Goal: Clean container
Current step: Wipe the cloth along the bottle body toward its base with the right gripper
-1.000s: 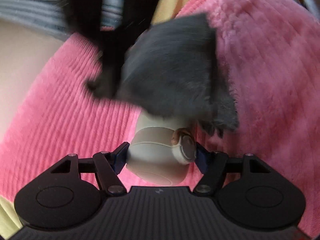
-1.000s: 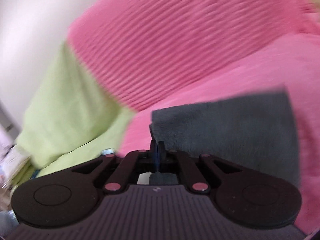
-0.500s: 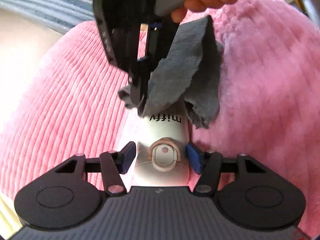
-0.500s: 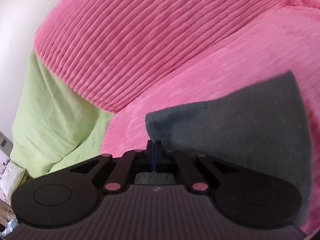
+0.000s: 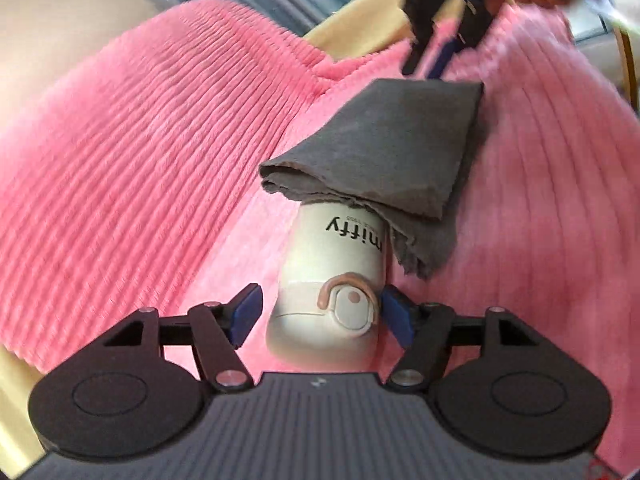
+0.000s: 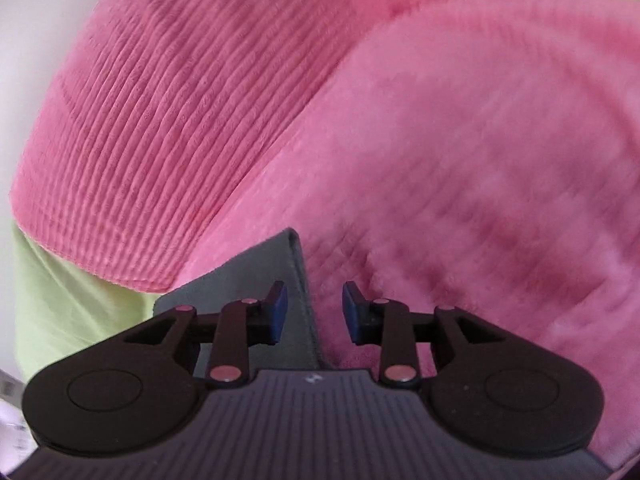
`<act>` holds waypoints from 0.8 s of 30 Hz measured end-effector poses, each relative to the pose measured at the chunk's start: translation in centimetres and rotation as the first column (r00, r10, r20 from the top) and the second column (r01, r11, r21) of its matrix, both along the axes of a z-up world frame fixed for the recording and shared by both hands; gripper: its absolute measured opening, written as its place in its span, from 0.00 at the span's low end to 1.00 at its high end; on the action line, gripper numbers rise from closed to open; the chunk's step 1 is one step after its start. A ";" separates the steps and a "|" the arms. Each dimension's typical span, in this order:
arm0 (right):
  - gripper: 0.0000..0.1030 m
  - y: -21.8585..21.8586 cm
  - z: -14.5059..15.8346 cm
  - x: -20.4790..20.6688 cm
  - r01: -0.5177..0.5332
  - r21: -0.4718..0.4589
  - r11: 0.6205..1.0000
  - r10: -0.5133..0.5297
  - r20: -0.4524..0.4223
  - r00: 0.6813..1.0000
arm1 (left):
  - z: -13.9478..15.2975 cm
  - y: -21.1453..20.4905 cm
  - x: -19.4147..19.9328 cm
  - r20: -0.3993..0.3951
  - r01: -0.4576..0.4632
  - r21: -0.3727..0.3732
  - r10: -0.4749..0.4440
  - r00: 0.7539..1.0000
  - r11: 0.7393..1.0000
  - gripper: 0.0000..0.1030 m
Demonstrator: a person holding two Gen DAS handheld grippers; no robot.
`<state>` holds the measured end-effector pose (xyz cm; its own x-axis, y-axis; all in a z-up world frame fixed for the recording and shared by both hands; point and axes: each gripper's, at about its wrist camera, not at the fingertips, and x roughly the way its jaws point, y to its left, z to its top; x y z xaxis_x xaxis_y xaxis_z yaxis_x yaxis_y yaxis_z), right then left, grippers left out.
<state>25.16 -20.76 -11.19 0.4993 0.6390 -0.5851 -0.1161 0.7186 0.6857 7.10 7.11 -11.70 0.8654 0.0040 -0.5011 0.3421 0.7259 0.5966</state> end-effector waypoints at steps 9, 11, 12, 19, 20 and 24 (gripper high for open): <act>0.27 1.4 -4.9 4.3 -0.158 0.222 0.962 0.181 -0.084 0.980 | 2.2 2.6 1.9 -0.106 -0.099 -0.255 0.074 0.992 0.962 0.68; 0.27 2.4 -5.3 4.7 -0.207 0.221 0.953 0.231 -0.089 0.969 | 2.3 2.8 2.5 -0.121 -0.124 -0.296 0.092 0.988 0.947 0.68; 0.27 3.0 -5.4 4.7 -0.235 0.205 0.950 0.257 -0.087 0.963 | 2.2 2.9 2.6 -0.126 -0.132 -0.313 0.097 0.987 0.940 0.68; 0.05 1.9 -4.0 2.1 -0.173 0.258 0.951 0.165 0.053 0.985 | 1.8 4.8 3.8 -0.193 -0.185 -0.416 0.112 0.975 0.890 0.72; 0.05 1.6 -3.6 1.7 -0.156 0.265 0.952 0.144 0.066 0.987 | 1.8 5.1 4.0 -0.209 -0.192 -0.437 0.108 0.972 0.879 0.72; 0.05 -0.3 -2.5 0.9 -0.073 0.297 0.952 0.043 0.107 0.993 | 1.1 6.7 4.9 -0.258 -0.214 -0.512 0.089 0.962 0.832 0.79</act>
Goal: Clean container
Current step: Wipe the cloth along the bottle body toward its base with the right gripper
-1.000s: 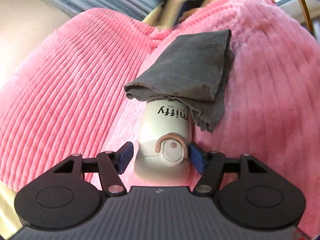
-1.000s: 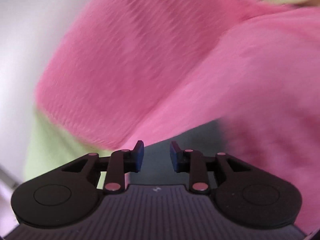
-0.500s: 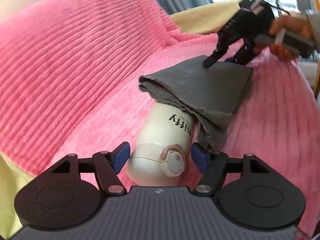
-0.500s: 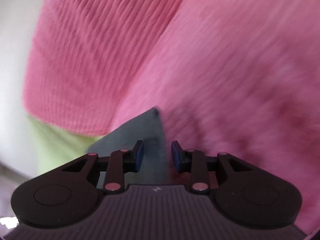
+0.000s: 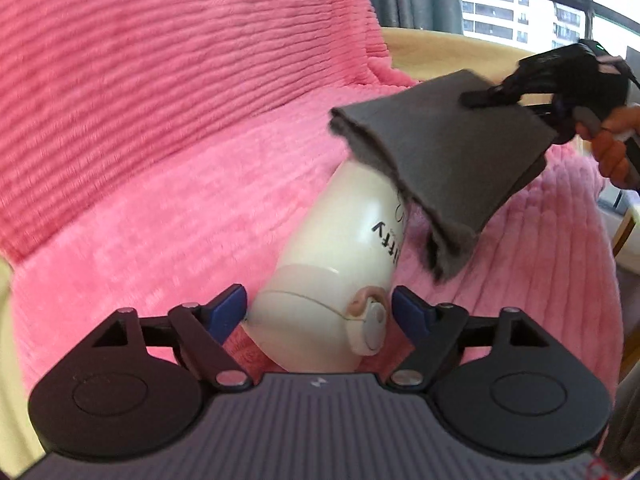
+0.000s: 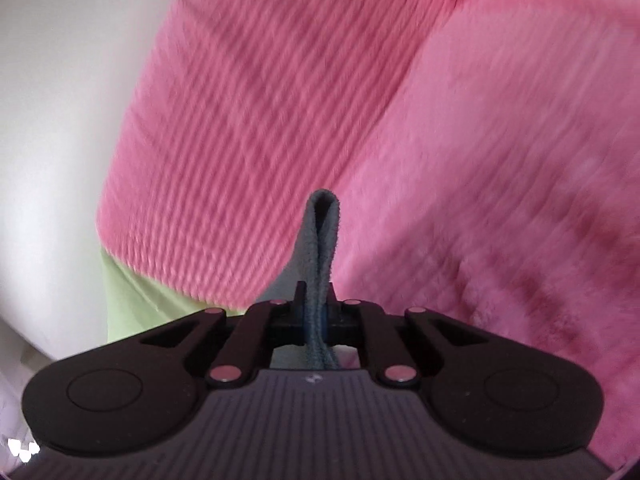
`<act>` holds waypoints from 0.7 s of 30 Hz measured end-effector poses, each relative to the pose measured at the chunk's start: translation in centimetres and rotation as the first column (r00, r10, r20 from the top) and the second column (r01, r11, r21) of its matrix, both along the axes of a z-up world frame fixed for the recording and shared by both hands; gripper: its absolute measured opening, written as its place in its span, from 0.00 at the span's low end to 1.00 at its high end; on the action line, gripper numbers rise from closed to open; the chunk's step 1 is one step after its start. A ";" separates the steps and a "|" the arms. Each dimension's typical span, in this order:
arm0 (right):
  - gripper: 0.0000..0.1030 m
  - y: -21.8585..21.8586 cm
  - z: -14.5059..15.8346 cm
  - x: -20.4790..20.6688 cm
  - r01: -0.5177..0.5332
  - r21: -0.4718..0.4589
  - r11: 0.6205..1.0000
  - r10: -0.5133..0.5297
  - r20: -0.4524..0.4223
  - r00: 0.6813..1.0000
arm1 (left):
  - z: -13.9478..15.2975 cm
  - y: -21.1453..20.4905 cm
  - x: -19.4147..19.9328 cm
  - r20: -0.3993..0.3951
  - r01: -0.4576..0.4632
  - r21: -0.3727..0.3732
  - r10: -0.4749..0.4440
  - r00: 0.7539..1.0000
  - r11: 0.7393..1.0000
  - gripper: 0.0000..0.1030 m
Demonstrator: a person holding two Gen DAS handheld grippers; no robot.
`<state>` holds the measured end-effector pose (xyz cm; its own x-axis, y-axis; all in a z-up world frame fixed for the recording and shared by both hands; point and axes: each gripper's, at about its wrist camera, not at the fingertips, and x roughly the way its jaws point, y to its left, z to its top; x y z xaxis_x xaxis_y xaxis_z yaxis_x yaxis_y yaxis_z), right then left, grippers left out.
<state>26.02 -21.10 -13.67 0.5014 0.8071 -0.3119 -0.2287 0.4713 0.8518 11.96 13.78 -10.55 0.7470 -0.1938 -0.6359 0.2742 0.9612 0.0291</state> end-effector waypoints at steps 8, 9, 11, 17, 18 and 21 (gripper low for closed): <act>0.06 -0.1 2.7 -0.5 0.123 -0.047 0.991 -0.121 0.044 0.992 | -0.6 -3.1 -1.4 0.081 0.098 0.252 -0.122 0.989 0.963 0.69; 0.06 0.3 3.4 -0.6 0.137 -0.055 0.989 -0.134 0.066 0.989 | -0.8 -4.5 -1.9 0.109 0.112 0.358 -0.160 0.981 0.927 0.69; 0.06 1.3 5.0 -1.0 0.140 -0.051 0.989 -0.132 0.142 0.981 | -1.7 -7.0 -3.1 0.143 0.131 0.564 -0.253 0.957 0.815 0.65; 0.05 4.8 9.9 -3.4 0.053 -0.081 0.995 -0.019 0.373 0.928 | -0.6 -6.0 -3.4 0.160 0.073 0.509 -0.178 0.971 0.858 0.72; 0.05 5.1 10.0 -3.4 0.044 -0.088 0.995 -0.008 0.372 0.928 | -0.2 -5.2 -3.3 0.156 0.062 0.461 -0.150 0.976 0.885 0.77; 0.05 5.1 9.1 -3.3 0.041 -0.102 0.994 -0.003 0.341 0.940 | 0.3 -3.1 -2.9 0.116 0.087 0.326 -0.131 0.984 0.941 0.86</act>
